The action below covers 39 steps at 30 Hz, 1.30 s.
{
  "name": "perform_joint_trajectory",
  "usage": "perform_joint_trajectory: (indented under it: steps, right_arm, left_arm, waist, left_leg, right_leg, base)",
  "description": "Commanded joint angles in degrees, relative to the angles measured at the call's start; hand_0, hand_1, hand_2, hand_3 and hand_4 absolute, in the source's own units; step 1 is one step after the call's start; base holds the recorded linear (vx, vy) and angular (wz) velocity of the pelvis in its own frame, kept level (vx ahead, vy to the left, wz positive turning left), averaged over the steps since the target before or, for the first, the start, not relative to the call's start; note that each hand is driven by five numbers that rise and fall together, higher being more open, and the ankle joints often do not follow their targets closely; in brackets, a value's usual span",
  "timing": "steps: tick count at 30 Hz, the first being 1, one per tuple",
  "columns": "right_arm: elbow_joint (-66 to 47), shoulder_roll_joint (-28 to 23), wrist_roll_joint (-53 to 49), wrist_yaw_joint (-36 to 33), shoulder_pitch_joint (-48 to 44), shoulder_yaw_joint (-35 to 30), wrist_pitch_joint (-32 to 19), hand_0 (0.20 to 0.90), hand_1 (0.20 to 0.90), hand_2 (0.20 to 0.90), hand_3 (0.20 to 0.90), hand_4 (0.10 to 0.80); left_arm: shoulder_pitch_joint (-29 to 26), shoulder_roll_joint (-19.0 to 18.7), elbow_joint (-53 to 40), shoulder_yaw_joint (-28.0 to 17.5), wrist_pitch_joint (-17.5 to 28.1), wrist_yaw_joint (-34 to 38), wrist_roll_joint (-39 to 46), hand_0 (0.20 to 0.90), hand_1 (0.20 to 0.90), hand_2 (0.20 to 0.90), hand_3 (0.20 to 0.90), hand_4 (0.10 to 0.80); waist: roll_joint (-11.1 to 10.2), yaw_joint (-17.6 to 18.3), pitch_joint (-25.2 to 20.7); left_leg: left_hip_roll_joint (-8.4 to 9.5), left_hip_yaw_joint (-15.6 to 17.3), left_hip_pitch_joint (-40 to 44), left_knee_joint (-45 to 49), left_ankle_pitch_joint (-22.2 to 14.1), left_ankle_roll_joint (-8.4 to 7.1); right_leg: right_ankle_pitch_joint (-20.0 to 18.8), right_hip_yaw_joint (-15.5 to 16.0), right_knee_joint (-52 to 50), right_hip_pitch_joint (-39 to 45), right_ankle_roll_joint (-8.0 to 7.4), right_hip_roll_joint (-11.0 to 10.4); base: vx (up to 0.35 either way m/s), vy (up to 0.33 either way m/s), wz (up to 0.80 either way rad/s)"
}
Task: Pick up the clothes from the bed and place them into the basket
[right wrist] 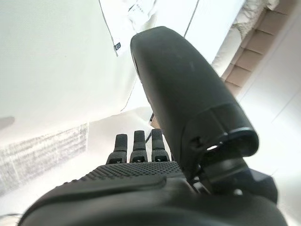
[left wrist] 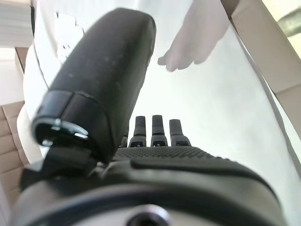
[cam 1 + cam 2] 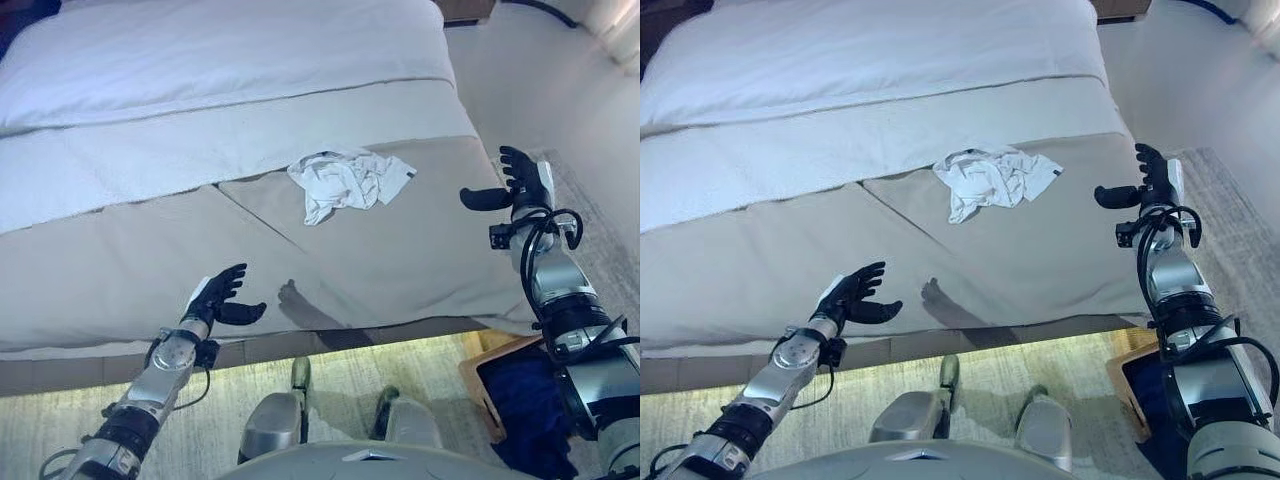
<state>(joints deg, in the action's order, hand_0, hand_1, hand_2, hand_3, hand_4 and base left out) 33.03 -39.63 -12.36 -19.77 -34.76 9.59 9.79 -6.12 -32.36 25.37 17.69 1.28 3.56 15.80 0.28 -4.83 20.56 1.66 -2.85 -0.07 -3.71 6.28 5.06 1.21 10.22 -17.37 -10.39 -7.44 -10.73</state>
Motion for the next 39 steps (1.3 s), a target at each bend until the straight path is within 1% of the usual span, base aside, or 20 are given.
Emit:
perform_joint_trajectory:
  steps: [1, 2, 4, 6, 9, 10, 11, 13, 15, 16, 19, 21, 23, 25, 31, 36, 39]
  right_arm:
    - [1.15, -6.64, -0.13, -3.14, -12.77, 0.30, -4.76, 0.900, 0.900, 0.900, 0.900, 0.800]
    - [1.48, -7.24, -0.12, -3.35, -14.14, 0.49, -4.34, 0.900, 0.900, 0.900, 0.900, 0.800]
    - [2.42, -7.77, -1.46, -4.23, -17.13, 1.97, -4.48, 0.900, 0.900, 0.900, 0.900, 0.800]
    - [3.81, -7.76, -0.16, -5.17, -19.88, 3.43, -4.32, 0.900, 0.900, 0.900, 0.900, 0.800]
    - [4.54, -8.59, -2.21, -6.25, -21.95, 4.86, -4.52, 0.900, 0.900, 0.900, 0.900, 0.800]
    - [4.62, -8.60, -2.19, -7.36, -22.92, 5.14, -4.46, 0.900, 0.900, 0.900, 0.900, 0.800]
    - [4.88, -8.50, -2.28, -7.96, -23.43, 5.33, -4.52, 0.900, 0.900, 0.900, 0.900, 0.800]
    - [5.37, -7.95, -2.51, -9.97, -24.75, 6.00, -4.78, 0.900, 0.900, 0.900, 0.900, 0.800]
    - [6.06, -7.20, -3.10, -10.21, -27.35, 6.39, -4.92, 0.900, 0.900, 0.900, 0.900, 0.800]
    - [6.65, -6.89, -3.24, -10.41, -28.26, 6.91, -5.31, 0.900, 0.900, 0.900, 0.900, 0.800]
    - [6.76, -6.99, -3.03, -11.50, -32.21, 8.88, -5.01, 0.900, 0.900, 0.900, 0.900, 0.800]
    - [6.87, -7.43, -3.55, -12.73, -33.85, 9.83, -5.23, 0.900, 0.900, 0.900, 0.900, 0.800]
    - [6.94, -8.04, -4.89, -13.20, -35.38, 9.86, -5.33, 0.900, 0.900, 0.900, 0.900, 0.800]
    - [7.10, -8.55, -6.03, -13.71, -35.94, 9.78, -5.24, 0.900, 0.900, 0.900, 0.900, 0.800]
    - [9.82, -10.86, -9.83, -15.81, -38.57, 8.96, -3.63, 0.900, 0.900, 0.900, 0.900, 0.800]
    - [12.74, -13.01, -10.53, -15.01, -41.13, 10.86, 0.51, 0.900, 0.900, 0.900, 0.900, 0.800]
    - [14.36, -14.37, -11.97, -12.34, -42.18, 12.56, 2.47, 0.900, 0.900, 0.900, 0.900, 0.800]
  left_arm:
    - [-3.55, 0.54, -7.77, -0.85, 5.26, 2.02, 0.75, 0.900, 0.900, 0.900, 0.900, 0.800]
    - [-3.70, 0.88, -7.94, -0.23, 5.75, 2.26, 1.17, 0.900, 0.900, 0.900, 0.900, 0.800]
    - [-4.45, 0.98, -8.20, 0.40, 6.89, 2.72, 2.15, 0.900, 0.900, 0.900, 0.900, 0.800]
    - [-6.44, 1.55, -8.97, 1.62, 7.57, 3.04, 1.08, 0.900, 0.900, 0.900, 0.900, 0.800]
    - [-6.76, 1.69, -10.92, 2.60, 9.17, 3.92, 0.28, 0.900, 0.900, 0.900, 0.900, 0.800]
    - [-7.02, 1.42, -11.81, 2.95, 10.59, 4.40, -0.03, 0.900, 0.900, 0.900, 0.900, 0.800]
    - [-7.17, 1.30, -12.30, 3.08, 10.97, 4.74, -0.19, 0.900, 0.900, 0.900, 0.900, 0.800]
    - [-7.37, 1.20, -13.77, 3.81, 11.81, 5.69, -0.27, 0.900, 0.900, 0.900, 0.900, 0.800]
    - [-7.77, 1.01, -15.41, 4.68, 12.51, 6.44, 0.32, 0.900, 0.900, 0.900, 0.900, 0.800]
    - [-7.57, 1.11, -16.09, 5.10, 12.55, 6.47, 0.27, 0.900, 0.900, 0.900, 0.900, 0.800]
    - [-7.63, 1.09, -17.15, 6.48, 13.79, 7.37, 0.72, 0.900, 0.900, 0.900, 0.900, 0.800]
    - [-7.05, 1.09, -18.16, 6.82, 14.86, 7.93, 1.15, 0.900, 0.900, 0.900, 0.900, 0.800]
    - [-6.48, 0.95, -19.82, 6.46, 15.76, 8.41, 1.79, 0.900, 0.900, 0.900, 0.900, 0.800]
    - [-5.90, 0.89, -21.10, 6.22, 15.93, 8.85, 2.04, 0.900, 0.900, 0.900, 0.900, 0.800]
    - [-3.42, -0.12, -25.47, 4.64, 17.69, 9.43, 3.33, 0.900, 0.900, 0.900, 0.900, 0.800]
    - [-2.15, -0.99, -26.89, 3.07, 19.19, 10.00, 4.74, 0.900, 0.900, 0.900, 0.900, 0.800]
    - [-1.44, -1.32, -27.51, 1.95, 19.71, 10.17, 5.31, 0.900, 0.900, 0.900, 0.900, 0.800]
  waist:
    - [0.98, -1.06, 0.33]
    - [0.82, -1.46, 1.26]
    - [1.31, -2.56, 3.09]
    - [1.75, -3.43, 4.95]
    - [2.57, -4.18, 6.89]
    - [3.29, -4.73, 8.31]
    - [3.53, -4.99, 9.01]
    - [4.35, -5.67, 9.23]
    - [5.48, -6.51, 9.23]
    - [5.74, -6.91, 9.23]
    - [6.72, -7.67, 9.23]
    - [7.18, -8.12, 9.23]
    - [7.52, -8.62, 9.23]
    - [7.74, -8.97, 9.23]
    - [8.22, -9.93, 9.23]
    - [8.32, -10.20, 9.23]
    - [8.27, -10.21, 9.23]
  left_leg:
    - [1.10, 5.11, -4.22, 12.32, -11.64, -2.84]
    - [1.33, 4.84, -7.36, 15.87, -11.76, -3.42]
    - [0.42, 5.37, -10.33, 16.89, -10.77, -4.04]
    - [0.42, 4.77, -12.89, 17.06, -9.72, -4.47]
    - [1.05, 3.73, -15.54, 18.66, -9.69, -4.20]
    - [1.33, 3.58, -17.51, 20.13, -9.68, -3.84]
    - [1.60, 3.57, -18.45, 21.21, -10.06, -3.71]
    - [2.33, 2.95, -22.27, 23.08, -10.05, -3.32]
    - [2.99, 2.70, -27.14, 25.82, -10.59, -2.98]
    - [3.24, 2.65, -27.95, 27.27, -12.38, -3.18]
    - [3.27, 3.28, -32.94, 29.87, -12.85, -3.13]
    - [3.38, 3.58, -35.94, 31.46, -13.05, -2.95]
    - [3.83, 3.95, -40.06, 34.65, -13.83, -2.67]
    - [4.12, 3.95, -42.06, 36.61, -14.30, -2.48]
    - [4.66, 3.64, -49.78, 44.48, -16.48, -1.98]
    - [4.70, 3.50, -54.87, 48.96, -17.22, -1.67]
    - [4.72, 3.30, -56.94, 50.64, -17.38, -1.72]
  right_leg:
    - [-2.42, -1.26, 4.07, -0.97, 2.65, 2.02]
    - [-1.52, -0.98, 3.79, -0.75, 2.98, 2.21]
    - [-0.30, 1.09, 2.21, -1.31, 3.29, 2.19]
    - [0.53, 2.24, 1.66, -2.49, 4.03, 2.46]
    - [2.00, 3.08, -1.97, -5.36, 4.58, 2.11]
    - [3.16, 4.26, -5.40, -7.57, 5.07, 1.28]
    - [4.09, 4.57, -7.39, -8.69, 5.22, 0.77]
    - [5.14, 5.49, -10.86, -12.44, 5.58, -0.15]
    - [6.65, 6.55, -14.83, -17.05, 6.28, -1.20]
    - [8.68, 6.22, -16.97, -17.91, 5.98, -1.61]
    - [10.11, 6.99, -20.78, -22.52, 6.64, -2.57]
    - [10.74, 7.16, -23.01, -25.47, 7.00, -2.79]
    - [11.92, 7.48, -26.66, -29.21, 7.45, -3.29]
    - [12.65, 7.51, -28.75, -30.98, 7.76, -3.54]
    - [15.02, 6.47, -35.92, -38.23, 8.66, -4.11]
    - [15.77, 5.44, -39.76, -42.85, 8.87, -4.02]
    - [16.21, 4.85, -41.30, -44.62, 9.06, -3.79]
  base:
    - [-0.052, -0.171, 0.73]
    - [-0.053, -0.180, 0.85]
    - [-0.104, -0.129, 0.64]
    - [-0.078, -0.105, 0.16]
    - [-0.037, -0.048, 0.20]
    - [-0.018, -0.040, 0.29]
    - [-0.035, -0.048, 0.37]
    - [-0.019, -0.022, 0.42]
    - [0.032, -0.008, 0.40]
    - [0.062, -0.022, 0.33]
    - [-0.001, 0.018, 0.23]
    - [-0.044, 0.024, 0.18]
    - [-0.035, 0.009, 0.13]
    - [-0.007, -0.008, 0.20]
    - [0.016, -0.049, 0.19]
    - [0.001, -0.021, 0.05]
    - [-0.005, -0.014, -0.03]
